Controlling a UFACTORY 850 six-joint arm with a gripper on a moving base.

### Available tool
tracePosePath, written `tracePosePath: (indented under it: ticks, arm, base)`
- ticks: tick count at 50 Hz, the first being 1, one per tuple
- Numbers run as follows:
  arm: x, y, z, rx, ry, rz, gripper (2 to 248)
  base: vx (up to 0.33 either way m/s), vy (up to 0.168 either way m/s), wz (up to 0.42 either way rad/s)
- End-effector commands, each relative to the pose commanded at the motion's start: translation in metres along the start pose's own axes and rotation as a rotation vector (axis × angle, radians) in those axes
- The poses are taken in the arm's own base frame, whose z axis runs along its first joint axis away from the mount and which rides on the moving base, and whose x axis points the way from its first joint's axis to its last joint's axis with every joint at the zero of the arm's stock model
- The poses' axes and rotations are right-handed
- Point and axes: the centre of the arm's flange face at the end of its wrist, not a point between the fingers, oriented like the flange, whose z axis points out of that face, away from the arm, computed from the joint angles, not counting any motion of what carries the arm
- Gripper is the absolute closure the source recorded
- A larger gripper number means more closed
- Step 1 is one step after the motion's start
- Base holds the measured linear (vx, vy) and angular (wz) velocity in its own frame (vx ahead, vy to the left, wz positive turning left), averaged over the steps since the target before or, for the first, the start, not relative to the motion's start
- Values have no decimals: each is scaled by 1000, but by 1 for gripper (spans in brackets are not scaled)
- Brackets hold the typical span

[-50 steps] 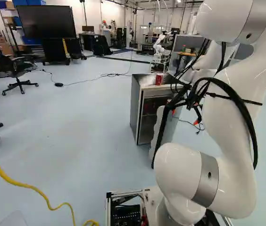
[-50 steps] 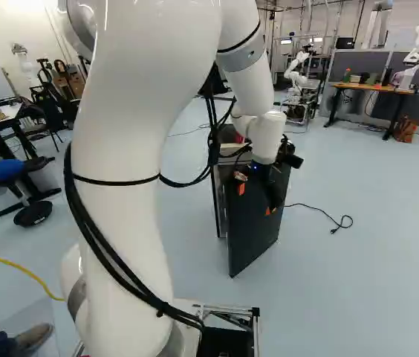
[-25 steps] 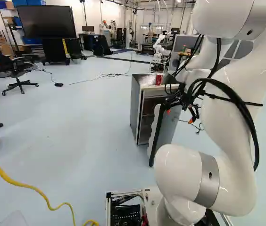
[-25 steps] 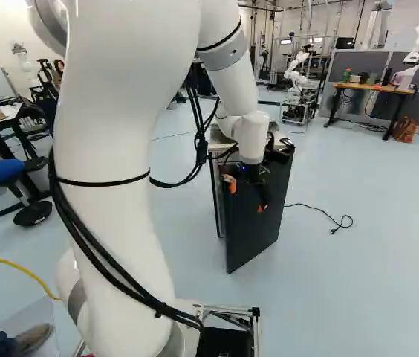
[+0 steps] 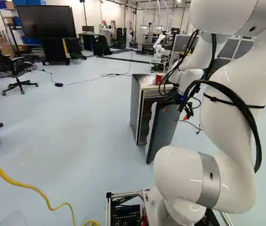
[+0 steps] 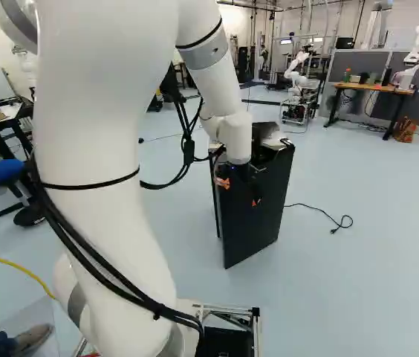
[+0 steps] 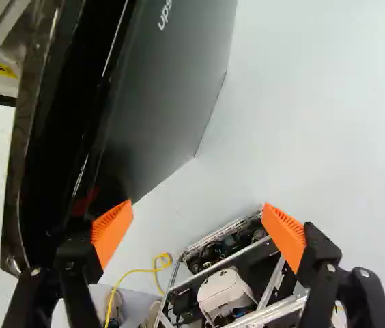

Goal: Grab a drink from the fridge

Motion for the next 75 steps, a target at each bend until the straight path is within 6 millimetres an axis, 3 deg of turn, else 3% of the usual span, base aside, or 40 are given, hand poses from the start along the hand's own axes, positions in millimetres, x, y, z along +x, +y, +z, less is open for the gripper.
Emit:
tracePosePath:
  ticks: [39, 75]
  arm:
    - [-27, -51, -9, 48, 219, -120, 3]
    - [-19, -69, -13, 78, 380, -149, 3]
  base:
    - [0, 0, 0]
    - [0, 0, 0]
